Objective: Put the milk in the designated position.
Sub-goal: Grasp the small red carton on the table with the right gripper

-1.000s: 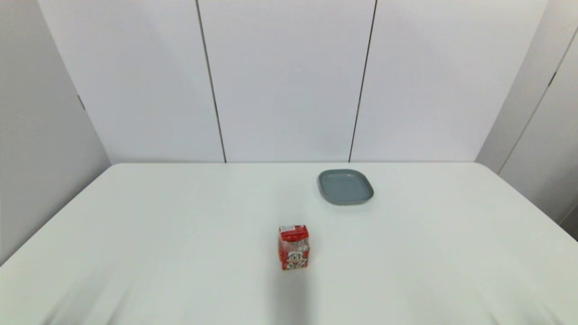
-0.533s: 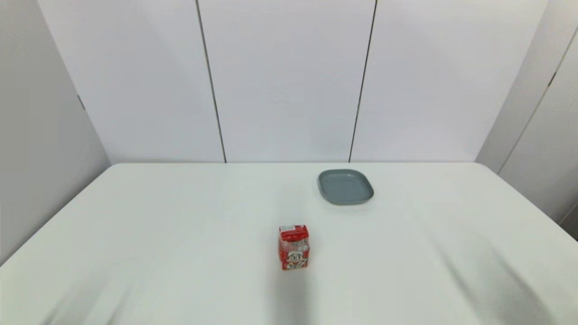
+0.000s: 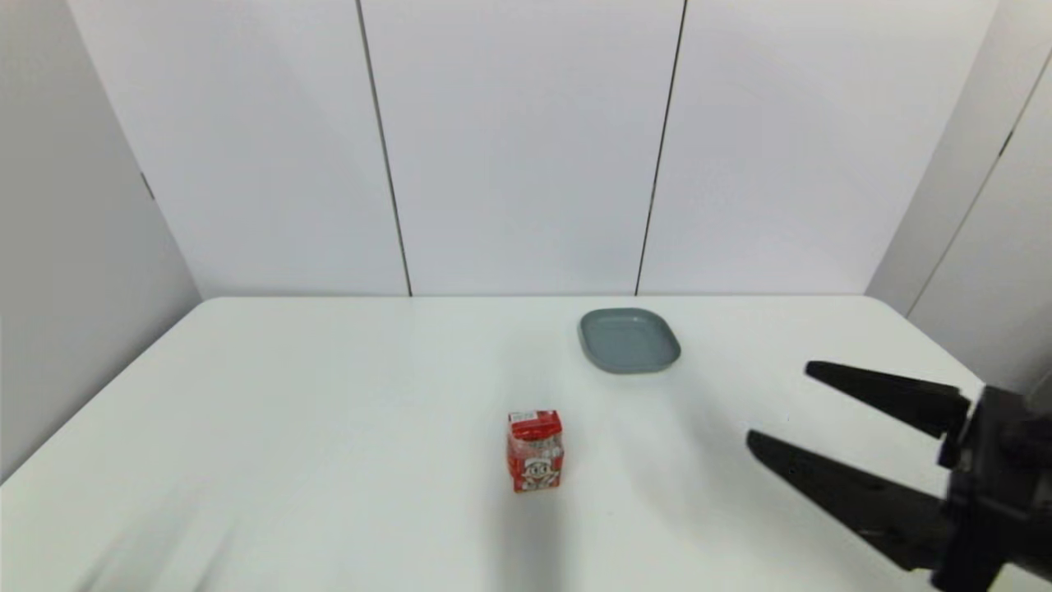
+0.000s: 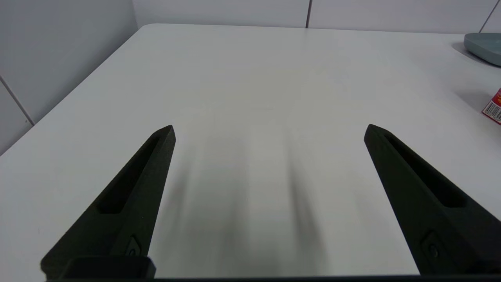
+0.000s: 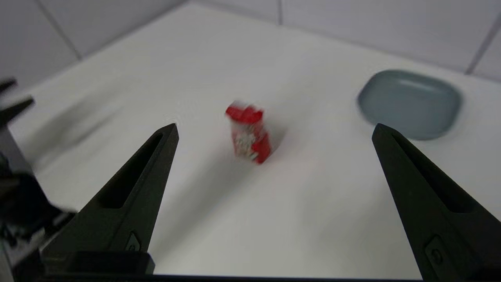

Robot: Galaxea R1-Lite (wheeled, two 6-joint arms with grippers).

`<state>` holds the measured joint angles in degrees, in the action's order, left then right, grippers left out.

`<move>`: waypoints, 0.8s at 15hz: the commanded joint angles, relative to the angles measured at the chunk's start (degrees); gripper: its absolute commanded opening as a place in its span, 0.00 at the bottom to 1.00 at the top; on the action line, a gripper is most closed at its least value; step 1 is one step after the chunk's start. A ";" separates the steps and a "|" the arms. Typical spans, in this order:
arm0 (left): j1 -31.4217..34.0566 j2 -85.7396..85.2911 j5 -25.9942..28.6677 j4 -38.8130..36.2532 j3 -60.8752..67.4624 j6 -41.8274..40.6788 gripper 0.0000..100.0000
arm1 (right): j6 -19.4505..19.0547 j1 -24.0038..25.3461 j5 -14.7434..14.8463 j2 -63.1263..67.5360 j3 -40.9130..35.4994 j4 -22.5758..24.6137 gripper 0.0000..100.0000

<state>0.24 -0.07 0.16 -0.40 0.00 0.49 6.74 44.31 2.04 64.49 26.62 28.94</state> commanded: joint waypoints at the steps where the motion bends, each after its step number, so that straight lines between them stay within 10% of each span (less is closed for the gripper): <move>1: 0.02 -0.01 0.02 -0.04 0.00 0.04 1.00 | -6.57 3.06 0.34 17.07 1.06 0.42 1.00; 5: 0.11 -0.01 0.02 -0.04 0.00 0.04 1.00 | -8.59 3.06 0.51 27.45 2.29 2.26 1.00; 12: 0.02 -0.01 0.02 -0.04 0.00 0.04 1.00 | -8.32 3.32 0.25 42.91 8.44 19.05 1.00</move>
<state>0.27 -0.07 0.18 -0.41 0.00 0.51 -1.60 47.46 2.26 101.05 32.50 43.15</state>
